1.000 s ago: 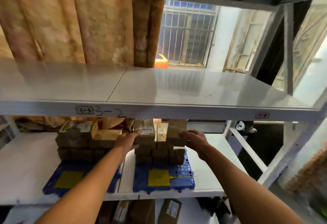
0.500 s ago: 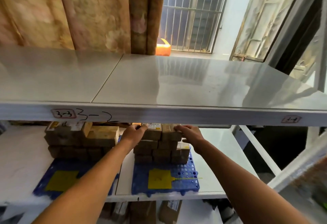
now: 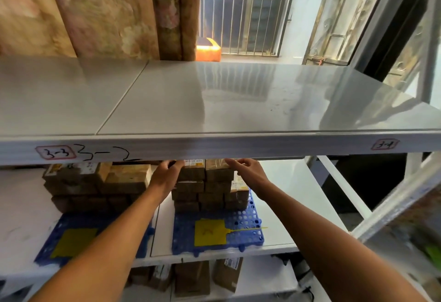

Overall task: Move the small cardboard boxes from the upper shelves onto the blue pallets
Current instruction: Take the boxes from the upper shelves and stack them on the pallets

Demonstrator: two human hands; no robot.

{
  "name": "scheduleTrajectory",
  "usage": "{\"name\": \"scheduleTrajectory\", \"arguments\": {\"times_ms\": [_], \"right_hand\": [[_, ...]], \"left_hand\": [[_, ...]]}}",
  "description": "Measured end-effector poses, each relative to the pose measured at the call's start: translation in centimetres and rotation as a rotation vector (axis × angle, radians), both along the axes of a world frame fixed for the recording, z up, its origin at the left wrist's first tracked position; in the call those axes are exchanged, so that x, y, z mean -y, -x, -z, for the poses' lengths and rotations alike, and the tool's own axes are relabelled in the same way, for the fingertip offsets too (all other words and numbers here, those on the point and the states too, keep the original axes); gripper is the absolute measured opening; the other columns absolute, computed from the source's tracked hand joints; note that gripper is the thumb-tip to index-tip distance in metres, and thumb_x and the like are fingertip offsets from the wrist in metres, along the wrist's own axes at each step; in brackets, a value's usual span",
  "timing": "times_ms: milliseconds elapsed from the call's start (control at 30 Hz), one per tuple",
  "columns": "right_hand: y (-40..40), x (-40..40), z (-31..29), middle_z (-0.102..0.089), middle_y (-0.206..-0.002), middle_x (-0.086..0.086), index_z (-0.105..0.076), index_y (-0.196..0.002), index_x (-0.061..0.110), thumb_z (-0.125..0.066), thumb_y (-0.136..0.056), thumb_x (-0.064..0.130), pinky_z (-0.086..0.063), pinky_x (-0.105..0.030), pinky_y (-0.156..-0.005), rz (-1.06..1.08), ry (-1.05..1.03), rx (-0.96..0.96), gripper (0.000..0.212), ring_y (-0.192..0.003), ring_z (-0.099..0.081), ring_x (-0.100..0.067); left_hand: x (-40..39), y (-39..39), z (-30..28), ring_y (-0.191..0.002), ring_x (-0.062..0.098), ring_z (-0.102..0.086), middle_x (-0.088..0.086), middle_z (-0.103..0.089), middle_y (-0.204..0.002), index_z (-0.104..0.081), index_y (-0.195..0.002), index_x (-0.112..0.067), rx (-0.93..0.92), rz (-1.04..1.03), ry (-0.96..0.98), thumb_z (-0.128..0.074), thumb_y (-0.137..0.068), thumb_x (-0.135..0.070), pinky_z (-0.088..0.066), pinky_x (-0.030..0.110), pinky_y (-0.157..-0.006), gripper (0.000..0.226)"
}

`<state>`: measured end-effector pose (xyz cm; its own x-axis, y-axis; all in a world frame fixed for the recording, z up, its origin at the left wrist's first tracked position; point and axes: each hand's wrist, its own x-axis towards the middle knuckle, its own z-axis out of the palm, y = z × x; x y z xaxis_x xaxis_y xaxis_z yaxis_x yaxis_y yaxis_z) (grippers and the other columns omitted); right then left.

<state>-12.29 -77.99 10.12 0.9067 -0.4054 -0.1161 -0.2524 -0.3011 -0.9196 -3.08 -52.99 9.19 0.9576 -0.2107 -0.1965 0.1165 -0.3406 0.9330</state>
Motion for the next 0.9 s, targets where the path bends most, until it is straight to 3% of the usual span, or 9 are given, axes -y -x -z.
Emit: {"name": "scheduleTrajectory", "arguments": {"times_ms": [233, 367, 433, 567, 633, 700, 767, 833, 900], "right_hand": [[0.0, -0.4, 0.0, -0.075, -0.099, 0.003, -0.074, -0.102, 0.023, -0.069, -0.073, 0.075, -0.05, -0.028, -0.075, 0.0, -0.021, -0.002, 0.06, -0.094, -0.068, -0.015], [0.0, 0.6, 0.8, -0.072, -0.104, -0.004, -0.067, -0.096, 0.021, -0.047, -0.094, 0.056, -0.053, -0.041, -0.083, 0.14, -0.093, 0.023, 0.041, -0.101, -0.068, -0.026], [0.0, 1.5, 1.6, -0.067, -0.114, -0.007, -0.061, -0.11, 0.016, -0.038, -0.103, 0.049, -0.05, -0.044, -0.087, 0.25, -0.087, -0.01, 0.041, -0.103, -0.063, -0.026], [0.3, 2.0, 4.4, -0.063, -0.109, -0.008, -0.047, -0.138, 0.007, -0.026, -0.111, 0.042, -0.044, -0.04, -0.09, 0.277, -0.243, -0.214, 0.05, -0.1, -0.061, -0.024], [0.1, 1.8, 5.3, -0.066, -0.101, -0.012, -0.054, -0.127, 0.0, -0.027, -0.111, 0.034, -0.048, -0.049, -0.101, 0.212, -0.272, -0.251, 0.047, -0.11, -0.065, -0.034], [-0.3, 1.6, 5.9, -0.067, -0.115, -0.022, -0.059, -0.102, 0.009, -0.031, -0.111, 0.026, -0.049, -0.054, -0.106, 0.12, -0.22, -0.261, 0.034, -0.114, -0.064, -0.037], [-0.6, 1.3, 6.5, -0.067, -0.114, -0.019, -0.06, -0.096, 0.017, -0.029, -0.111, 0.028, -0.054, -0.045, -0.094, 0.099, -0.276, -0.254, 0.035, -0.097, -0.068, -0.025], [-0.8, 1.5, 7.2, -0.067, -0.11, -0.014, -0.061, -0.111, 0.016, -0.025, -0.111, 0.033, -0.055, -0.032, -0.076, 0.124, -0.357, -0.265, 0.04, -0.086, -0.065, -0.018], [-0.9, 1.5, 7.8, -0.069, -0.113, -0.017, -0.059, -0.122, 0.012, -0.024, -0.111, 0.035, -0.054, -0.031, -0.073, 0.132, -0.409, -0.281, 0.043, -0.091, -0.066, -0.022]], "left_hand": [[-0.2, 0.1, 0.0, -0.115, 0.03, -0.056, 0.012, -0.06, -0.13, -0.052, -0.138, -0.02, -0.017, -0.016, 0.026, -0.05, -0.084, -0.064, -0.045, 0.038, -0.08, 0.071], [-0.4, 0.0, 0.7, -0.111, 0.027, -0.058, 0.01, -0.059, -0.132, -0.056, -0.132, -0.024, 0.019, -0.172, 0.046, -0.032, -0.086, -0.075, -0.047, 0.048, -0.094, 0.073], [-0.6, -0.5, 1.7, -0.128, 0.039, -0.051, 0.018, -0.052, -0.143, -0.053, -0.138, -0.017, -0.069, -0.259, 0.1, -0.026, -0.092, -0.071, -0.04, 0.058, -0.11, 0.076], [0.2, 0.2, 4.8, -0.147, 0.031, -0.032, 0.012, -0.035, -0.16, -0.033, -0.155, -0.013, -0.315, -0.291, 0.217, -0.029, -0.104, -0.054, -0.023, 0.045, -0.12, 0.065], [0.6, 1.2, 6.2, -0.138, 0.023, -0.045, 0.004, -0.049, -0.146, -0.044, -0.148, -0.016, -0.386, -0.287, 0.246, -0.03, -0.106, -0.047, -0.035, 0.032, -0.11, 0.054], [1.0, 1.9, 6.8, -0.095, 0.005, -0.07, -0.005, -0.067, -0.111, -0.065, -0.116, -0.023, -0.403, -0.202, 0.25, -0.03, -0.107, -0.039, -0.05, 0.015, -0.074, 0.039], [1.2, 2.2, 7.2, -0.059, -0.003, -0.069, -0.01, -0.075, -0.084, -0.066, -0.097, -0.026, -0.394, -0.146, 0.269, -0.031, -0.106, -0.034, -0.05, 0.014, -0.047, 0.037], [1.2, 2.2, 7.4, -0.059, -0.002, -0.07, -0.012, -0.077, -0.078, -0.067, -0.098, -0.027, -0.377, -0.116, 0.277, -0.032, -0.106, -0.036, -0.051, 0.016, -0.048, 0.037], [1.2, 2.0, 7.9, -0.063, -0.001, -0.072, -0.012, -0.078, -0.08, -0.068, -0.099, -0.027, -0.357, -0.103, 0.286, -0.032, -0.106, -0.037, -0.052, 0.019, -0.054, 0.037]]}}
